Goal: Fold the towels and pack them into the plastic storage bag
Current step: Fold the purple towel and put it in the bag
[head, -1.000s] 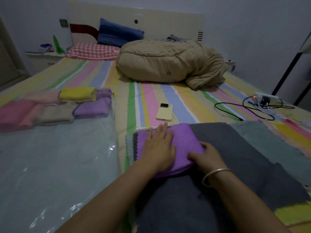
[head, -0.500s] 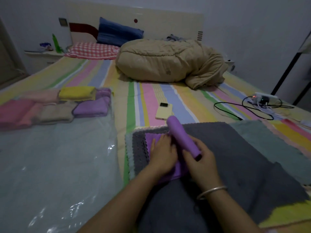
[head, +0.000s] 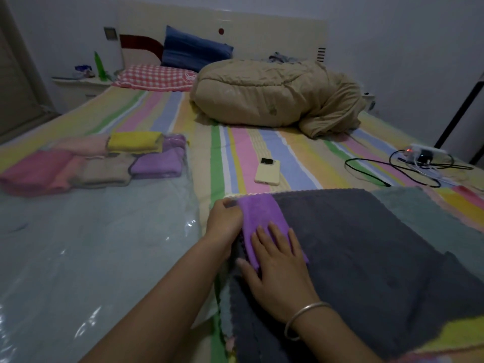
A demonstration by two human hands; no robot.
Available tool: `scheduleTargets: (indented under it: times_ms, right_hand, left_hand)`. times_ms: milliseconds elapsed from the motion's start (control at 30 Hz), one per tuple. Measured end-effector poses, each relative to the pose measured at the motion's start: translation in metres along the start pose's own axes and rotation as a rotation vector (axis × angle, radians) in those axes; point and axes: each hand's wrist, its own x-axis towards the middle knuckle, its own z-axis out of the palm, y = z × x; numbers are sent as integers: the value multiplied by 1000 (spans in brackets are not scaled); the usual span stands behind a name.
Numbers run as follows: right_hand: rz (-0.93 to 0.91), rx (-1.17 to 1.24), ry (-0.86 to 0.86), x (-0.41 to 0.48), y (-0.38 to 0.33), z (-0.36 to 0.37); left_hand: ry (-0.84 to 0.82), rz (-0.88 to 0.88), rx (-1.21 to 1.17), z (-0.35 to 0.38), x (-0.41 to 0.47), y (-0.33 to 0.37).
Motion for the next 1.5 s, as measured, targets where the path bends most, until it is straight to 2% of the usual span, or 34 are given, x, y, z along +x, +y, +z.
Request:
scheduleTargets:
  times_ms: [67, 167, 200, 333, 500, 567, 633, 700, 767, 833, 900, 1000, 1067, 1167, 1267, 1333, 1400, 1433, 1500]
  right_hand:
    - [54, 160, -32, 10, 11, -7]
    - [270, 420, 152, 26, 33, -15]
    - [349, 455, 155, 29, 39, -17]
    - [517, 636, -83, 32, 49, -30]
    - [427, 798, -231, 18, 56, -43]
    - [386, 778, -274, 2, 63, -50]
    - [351, 763, -347, -14, 71, -57]
    - [347, 707, -369, -25, 78, -63]
    - [320, 493, -273, -34, 74, -62]
    - [195, 272, -122, -43, 56, -60]
    - [83, 159, -97, -51, 34, -53]
    - [40, 25, -75, -57, 29, -39]
    - [35, 14, -12, -61, 35, -31]
    - [29, 123, 154, -66, 42, -21]
    - [-6, 270, 225, -72, 42, -22]
    - [-89, 125, 196, -75, 41, -20]
    - [-148, 23, 89, -76, 33, -21]
    - [-151, 27, 46, -75, 31, -22]
    - [-55, 181, -59, -66, 32, -28]
  left_hand:
    - [40, 48, 128, -2, -1, -4]
    - [-14, 72, 205, -4, -12, -7]
    - [-22, 75, 221, -5, -16, -6]
    - [-36, 43, 281, -6, -24, -6]
    - [-40, -93, 215, -5, -41, 2]
    - [-114, -163, 113, -4, -52, 2]
    - [-178, -172, 109, -6, -65, -2]
    - [-189, -4, 312, -8, -77, -15]
    - [-160, 255, 657, -10, -87, -27]
    - [-108, 471, 918, -11, -96, -33]
    - [-69, 599, 1070, -13, -101, -35]
    - [-115, 598, 1154, -18, -99, -41]
    - [-159, 592, 1128, -21, -94, -42]
    - [-195, 489, 931, -21, -87, -36]
    - [-179, 286, 693, -19, -82, -29]
    - [-136, 183, 597, -18, -80, -29]
    - [-130, 205, 609, -18, -77, -33]
    - [-127, 236, 636, -18, -77, -34]
    - [-113, 307, 726, -18, -78, -39]
